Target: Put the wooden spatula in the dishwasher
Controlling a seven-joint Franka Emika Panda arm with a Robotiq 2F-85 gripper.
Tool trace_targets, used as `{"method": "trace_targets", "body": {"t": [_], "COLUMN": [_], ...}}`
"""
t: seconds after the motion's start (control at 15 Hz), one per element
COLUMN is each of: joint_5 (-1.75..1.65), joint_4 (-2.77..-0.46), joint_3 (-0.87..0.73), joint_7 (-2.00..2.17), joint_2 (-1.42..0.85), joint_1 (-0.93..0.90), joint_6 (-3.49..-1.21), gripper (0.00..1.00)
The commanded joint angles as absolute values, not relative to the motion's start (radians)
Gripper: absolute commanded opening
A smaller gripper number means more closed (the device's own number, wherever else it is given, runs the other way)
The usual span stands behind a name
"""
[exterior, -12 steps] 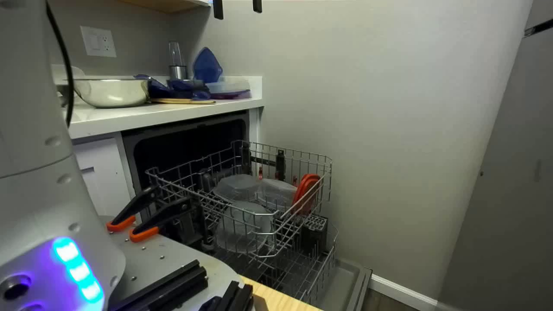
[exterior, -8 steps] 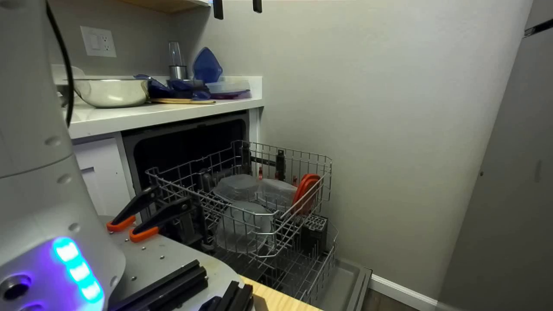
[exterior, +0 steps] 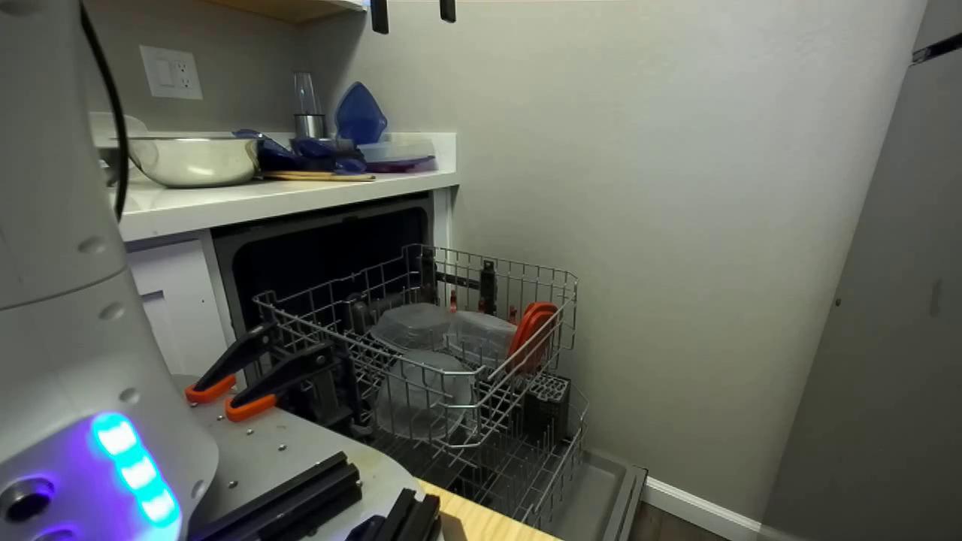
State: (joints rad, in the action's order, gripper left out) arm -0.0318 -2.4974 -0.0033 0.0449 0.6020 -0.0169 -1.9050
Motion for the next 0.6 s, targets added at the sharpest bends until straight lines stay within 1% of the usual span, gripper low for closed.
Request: {"method": "trace_targets", "body": {"t": [0.0,0.2,0.53], "joint_5": [-0.028,-0.022,-0.011], "joint_4": [-2.495,-2.466,-2.332], "joint_3": [0.004,0.025,0.162], "joint_7": [0.041,0.043,0.13], "joint_2": [0.602,0.573,0.44], "joint_1": [-0.009,-0.029,-0.106], "joint_6": [-1.903,-1.929,-2.079], "gripper": [1.0,1.0,1.0]}}
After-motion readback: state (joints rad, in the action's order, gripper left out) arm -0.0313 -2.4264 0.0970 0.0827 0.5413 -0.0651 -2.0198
